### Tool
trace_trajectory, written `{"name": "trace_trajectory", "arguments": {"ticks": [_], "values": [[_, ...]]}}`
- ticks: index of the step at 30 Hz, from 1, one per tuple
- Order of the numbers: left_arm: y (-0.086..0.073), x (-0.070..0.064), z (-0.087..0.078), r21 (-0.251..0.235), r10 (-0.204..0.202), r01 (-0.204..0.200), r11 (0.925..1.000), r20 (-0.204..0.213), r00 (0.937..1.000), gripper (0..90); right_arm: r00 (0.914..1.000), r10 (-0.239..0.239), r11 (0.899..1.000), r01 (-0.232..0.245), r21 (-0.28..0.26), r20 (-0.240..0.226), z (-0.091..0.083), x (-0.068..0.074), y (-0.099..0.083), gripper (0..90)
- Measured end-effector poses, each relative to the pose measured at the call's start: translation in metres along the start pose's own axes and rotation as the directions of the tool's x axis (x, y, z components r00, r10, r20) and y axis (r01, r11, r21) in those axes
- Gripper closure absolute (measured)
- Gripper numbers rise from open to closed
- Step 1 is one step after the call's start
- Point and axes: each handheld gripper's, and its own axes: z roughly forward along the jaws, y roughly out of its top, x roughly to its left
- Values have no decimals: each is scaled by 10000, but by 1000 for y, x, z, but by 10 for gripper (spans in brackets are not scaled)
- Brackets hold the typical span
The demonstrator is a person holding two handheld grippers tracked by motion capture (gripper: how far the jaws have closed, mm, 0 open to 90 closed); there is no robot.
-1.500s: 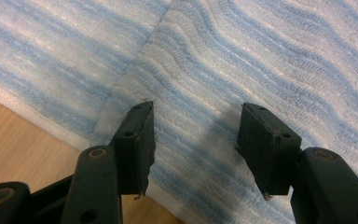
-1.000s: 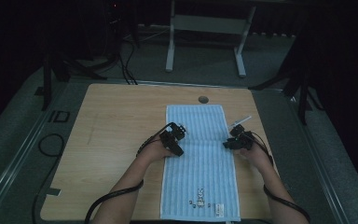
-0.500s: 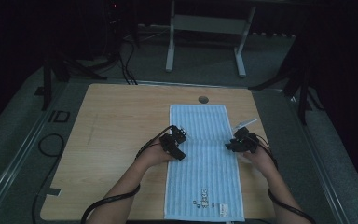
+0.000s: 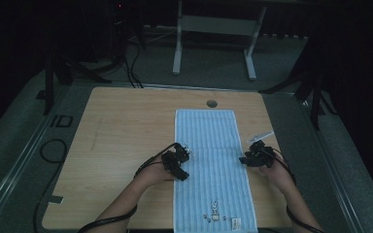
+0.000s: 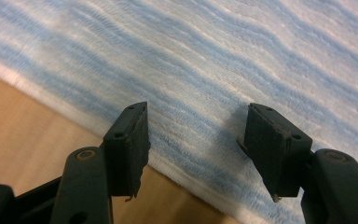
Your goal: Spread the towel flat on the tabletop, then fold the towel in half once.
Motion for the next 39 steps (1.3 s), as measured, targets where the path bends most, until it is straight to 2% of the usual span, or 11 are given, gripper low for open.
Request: {"name": "trace_trajectory", "arguments": {"ticks": [2,8,14,21,26,29,31,33,34,37,39], "values": [[0,3,-2,-35,-28,27,10000,-138,9999,400,10000,11,10000,-11,-49,-43,-1,-1,0,588],[1,25,-7,-833,-955,895,9925,-714,9929,400,10000,6,9997,-7,-260,-29,-3,-3,12,589],[3,45,0,-855,-1362,1259,9884,-1283,9823,407,9998,-195,9993,193,-320,-49,1,-4,30,617],[12,57,6,-923,-1591,1470,9848,-1409,9772,413,9992,-401,9992,401,-71,28,9,-4,46,623],[17,68,6,-1101,-2166,2002,9735,-1660,9620,413,9988,-87,9997,77,210,476,18,-15,58,625],[19,74,7,-1205,-2600,2412,9630,-1784,9490,411,9973,92,9986,-129,507,734,24,-21,61,612],[22,78,10,-1051,-2954,2796,9543,-1921,9359,405,9969,229,9980,-272,574,752,28,-24,62,593],[24,79,13,-1104,-3137,2978,9482,-1784,9326,393,9962,364,9963,-423,750,787,32,-26,63,588],[26,79,14,-1128,-3153,2988,9476,-1811,9315,393,9959,343,9956,-414,846,838,34,-26,63,582],[29,77,14,-981,-2966,2834,9540,-1685,9400,394,9964,505,9941,-567,920,684,37,-28,63,581],[29,79,15,-938,-3006,2895,9526,-1406,9433,409,9964,692,9926,-736,968,483,37,-30,63,599]]}}
